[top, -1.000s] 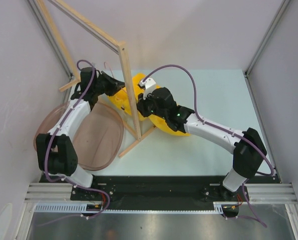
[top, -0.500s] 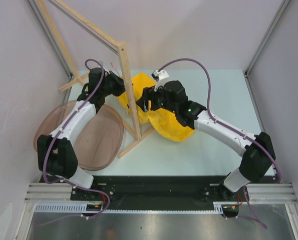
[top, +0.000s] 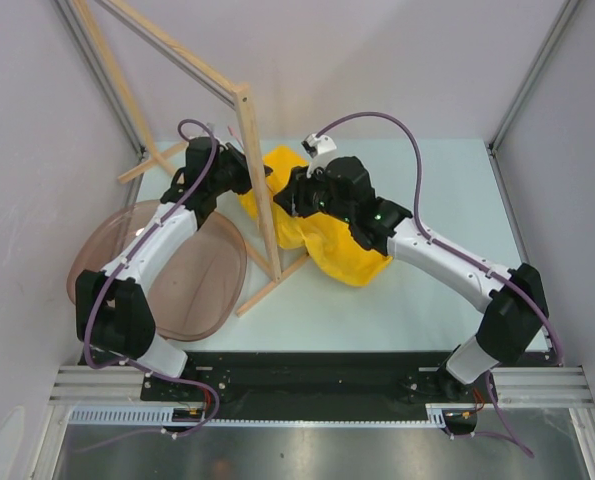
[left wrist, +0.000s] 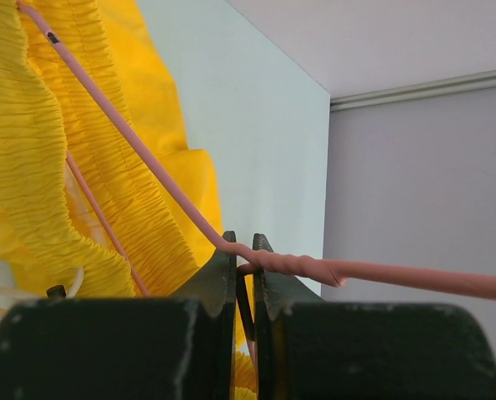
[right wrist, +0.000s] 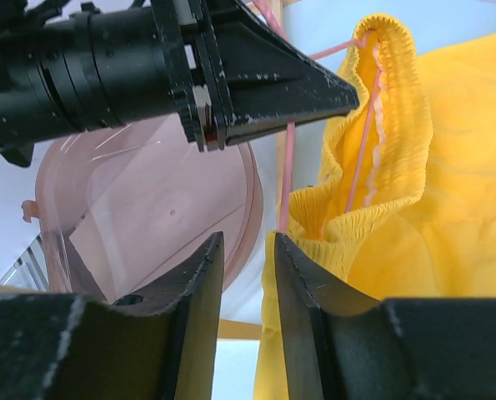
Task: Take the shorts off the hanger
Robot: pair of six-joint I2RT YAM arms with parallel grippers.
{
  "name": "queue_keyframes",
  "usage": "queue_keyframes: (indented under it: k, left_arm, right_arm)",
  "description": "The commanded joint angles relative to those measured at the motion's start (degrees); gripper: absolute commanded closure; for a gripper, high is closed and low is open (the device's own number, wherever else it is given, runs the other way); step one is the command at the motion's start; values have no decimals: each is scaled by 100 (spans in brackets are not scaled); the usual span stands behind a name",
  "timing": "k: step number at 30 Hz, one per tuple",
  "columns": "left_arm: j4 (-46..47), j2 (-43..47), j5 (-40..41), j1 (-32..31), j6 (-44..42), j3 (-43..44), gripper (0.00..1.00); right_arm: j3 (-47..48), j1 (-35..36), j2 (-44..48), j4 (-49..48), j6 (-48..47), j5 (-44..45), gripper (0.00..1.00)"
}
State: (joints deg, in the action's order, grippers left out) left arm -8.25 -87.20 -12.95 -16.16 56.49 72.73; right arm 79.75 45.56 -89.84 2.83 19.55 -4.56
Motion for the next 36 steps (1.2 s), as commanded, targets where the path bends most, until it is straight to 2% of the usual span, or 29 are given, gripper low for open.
queue_keyframes:
  k: [1, 5, 11, 18, 32, 36]
  left_arm:
    - [245, 282, 3, -80, 108, 110, 100]
    - [219, 361, 21, -98, 73, 110, 100]
    - [131, 423, 29, -106, -24, 101, 100]
    - [122, 449, 12, -106, -41, 84, 100]
    - [87, 458, 21, -98, -50, 92, 100]
    - [35, 406, 117, -89, 2, 119, 100]
  right_arm:
    - [497, 14, -191, 138, -21, -72, 65]
    - [682, 75, -314, 384, -206, 138, 52]
    - [841, 128, -481, 684, -408, 412, 51]
    - [815, 181, -534, 780, -487, 612, 61]
    - [806, 260, -447, 789, -557, 684, 99]
    - [806, 365, -306, 938, -531, 851, 100]
